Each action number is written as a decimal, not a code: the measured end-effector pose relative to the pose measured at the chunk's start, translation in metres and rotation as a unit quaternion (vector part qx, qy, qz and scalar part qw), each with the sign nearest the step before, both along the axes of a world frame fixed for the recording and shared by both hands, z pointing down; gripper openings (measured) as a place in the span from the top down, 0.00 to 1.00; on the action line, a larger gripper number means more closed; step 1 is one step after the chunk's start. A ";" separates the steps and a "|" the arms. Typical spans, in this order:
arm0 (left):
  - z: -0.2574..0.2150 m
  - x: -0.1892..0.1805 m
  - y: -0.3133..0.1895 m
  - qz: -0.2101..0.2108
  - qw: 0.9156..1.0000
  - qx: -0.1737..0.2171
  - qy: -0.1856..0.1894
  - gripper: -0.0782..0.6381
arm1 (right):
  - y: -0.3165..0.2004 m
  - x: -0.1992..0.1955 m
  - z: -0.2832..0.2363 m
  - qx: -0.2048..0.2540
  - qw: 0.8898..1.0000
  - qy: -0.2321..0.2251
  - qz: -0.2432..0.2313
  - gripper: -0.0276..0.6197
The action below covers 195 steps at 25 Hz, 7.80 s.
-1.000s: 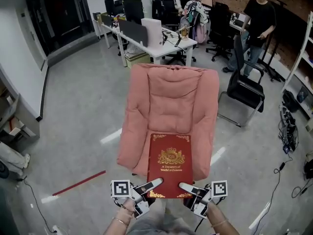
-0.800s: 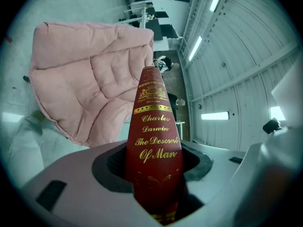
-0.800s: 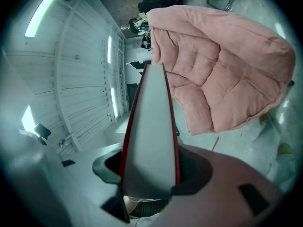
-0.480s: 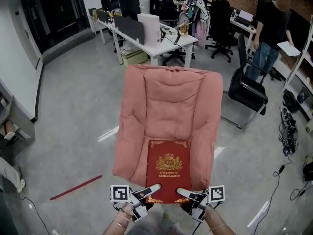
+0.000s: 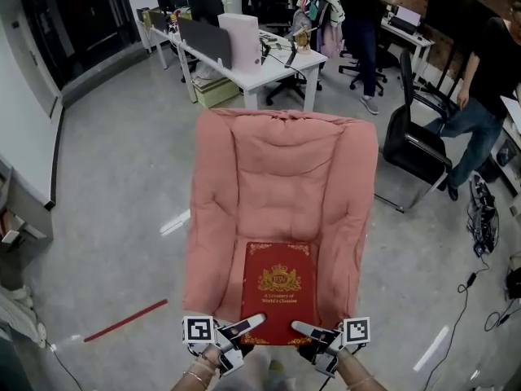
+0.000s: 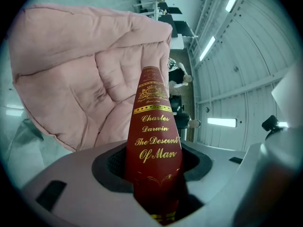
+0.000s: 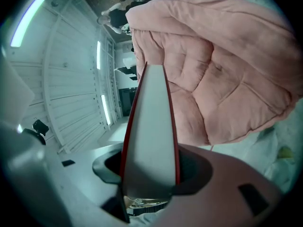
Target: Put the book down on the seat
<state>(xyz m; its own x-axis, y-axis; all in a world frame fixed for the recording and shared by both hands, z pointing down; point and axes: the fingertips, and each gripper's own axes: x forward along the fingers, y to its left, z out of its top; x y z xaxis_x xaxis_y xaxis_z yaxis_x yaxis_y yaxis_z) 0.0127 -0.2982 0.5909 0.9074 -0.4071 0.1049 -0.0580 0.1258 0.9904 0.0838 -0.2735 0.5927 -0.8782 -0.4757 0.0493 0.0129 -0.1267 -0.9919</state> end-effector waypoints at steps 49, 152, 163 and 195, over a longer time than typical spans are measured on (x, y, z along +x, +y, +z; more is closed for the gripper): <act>0.221 -0.001 -0.094 0.005 0.994 -0.113 -0.010 0.55 | -0.092 -0.004 0.219 -0.107 0.993 0.043 0.030 0.56; 0.191 -0.006 0.092 0.088 0.978 -0.059 -0.177 0.55 | 0.075 0.044 0.161 -0.134 0.962 0.237 0.030 0.35; 0.126 -0.008 0.112 0.034 0.987 -0.026 -0.157 0.61 | 0.097 0.044 0.079 -0.083 0.975 0.206 0.022 0.35; -0.107 -0.011 0.153 -0.026 0.981 0.161 -0.101 0.73 | 0.140 0.013 -0.091 0.071 0.985 0.141 0.069 0.36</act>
<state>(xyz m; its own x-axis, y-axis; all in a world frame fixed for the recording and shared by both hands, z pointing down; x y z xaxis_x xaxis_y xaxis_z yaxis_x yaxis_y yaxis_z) 0.0013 -0.1455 0.4837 0.8580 -0.4945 0.1389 -0.2599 -0.1846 0.9478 0.0968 -0.1332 0.5021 -0.7654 -0.6095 0.2065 -0.2580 -0.0033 -0.9661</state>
